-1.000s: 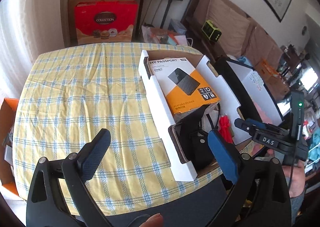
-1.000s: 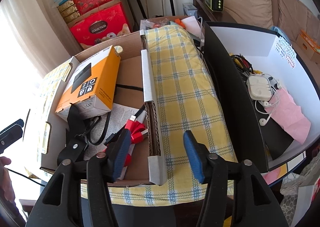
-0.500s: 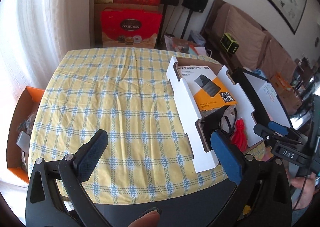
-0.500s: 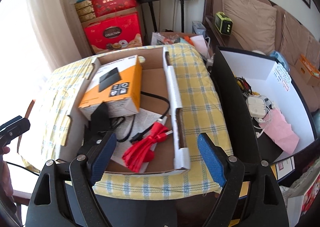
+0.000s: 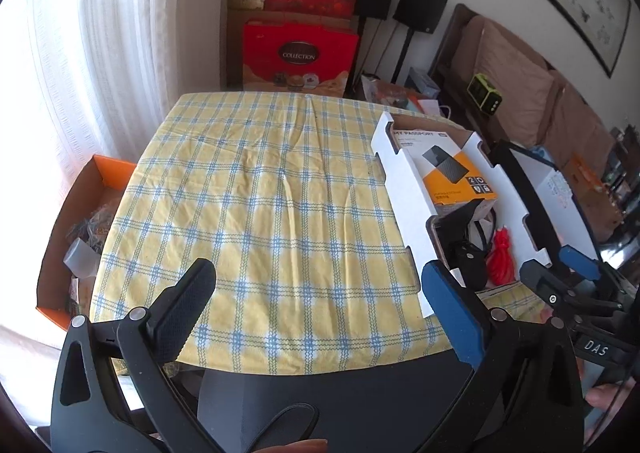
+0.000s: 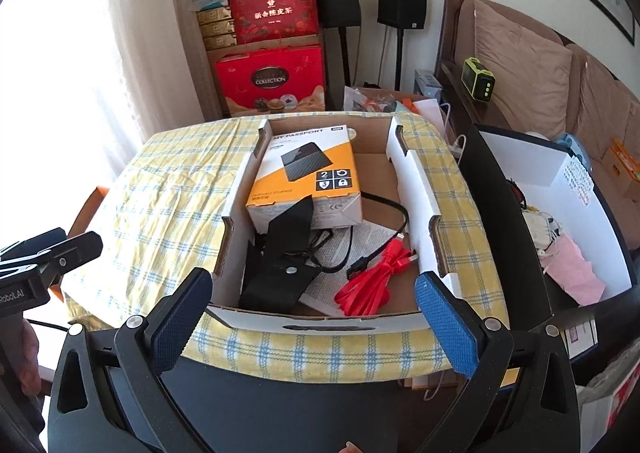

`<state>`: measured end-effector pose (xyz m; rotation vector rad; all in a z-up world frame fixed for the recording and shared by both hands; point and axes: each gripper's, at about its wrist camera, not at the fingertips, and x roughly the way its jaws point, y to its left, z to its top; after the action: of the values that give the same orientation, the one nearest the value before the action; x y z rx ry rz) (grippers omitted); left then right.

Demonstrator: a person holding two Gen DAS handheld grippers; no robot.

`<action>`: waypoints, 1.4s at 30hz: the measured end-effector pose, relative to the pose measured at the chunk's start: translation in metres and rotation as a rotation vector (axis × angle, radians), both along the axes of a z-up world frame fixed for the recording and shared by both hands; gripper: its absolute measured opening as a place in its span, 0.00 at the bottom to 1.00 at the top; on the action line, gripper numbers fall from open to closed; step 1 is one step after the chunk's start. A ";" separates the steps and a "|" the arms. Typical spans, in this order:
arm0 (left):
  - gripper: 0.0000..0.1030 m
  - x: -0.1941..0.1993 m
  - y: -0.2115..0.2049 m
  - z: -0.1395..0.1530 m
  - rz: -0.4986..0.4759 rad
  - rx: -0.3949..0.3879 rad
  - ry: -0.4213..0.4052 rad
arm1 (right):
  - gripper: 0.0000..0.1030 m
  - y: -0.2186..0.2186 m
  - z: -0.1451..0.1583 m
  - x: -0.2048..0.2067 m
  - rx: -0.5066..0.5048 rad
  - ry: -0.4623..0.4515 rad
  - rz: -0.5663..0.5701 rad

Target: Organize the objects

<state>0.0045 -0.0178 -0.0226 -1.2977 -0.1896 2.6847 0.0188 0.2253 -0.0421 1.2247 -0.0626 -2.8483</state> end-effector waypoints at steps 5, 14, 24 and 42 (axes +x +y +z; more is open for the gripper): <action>1.00 0.009 -0.001 -0.001 0.007 -0.010 -0.001 | 0.99 -0.005 0.000 0.009 -0.010 0.010 -0.010; 1.00 0.022 -0.001 -0.007 0.010 -0.049 -0.006 | 0.99 -0.005 -0.003 0.026 0.003 0.018 -0.033; 1.00 0.028 0.001 -0.012 0.011 -0.066 -0.020 | 0.99 -0.007 -0.002 0.035 0.014 0.026 -0.042; 1.00 0.030 0.001 -0.007 0.014 -0.094 -0.001 | 0.99 -0.008 0.000 0.038 0.020 0.030 -0.052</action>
<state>0.0350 -0.0166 -0.0293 -1.3283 -0.0735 2.7347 0.0572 0.2172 -0.0419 1.2011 -0.0666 -2.9173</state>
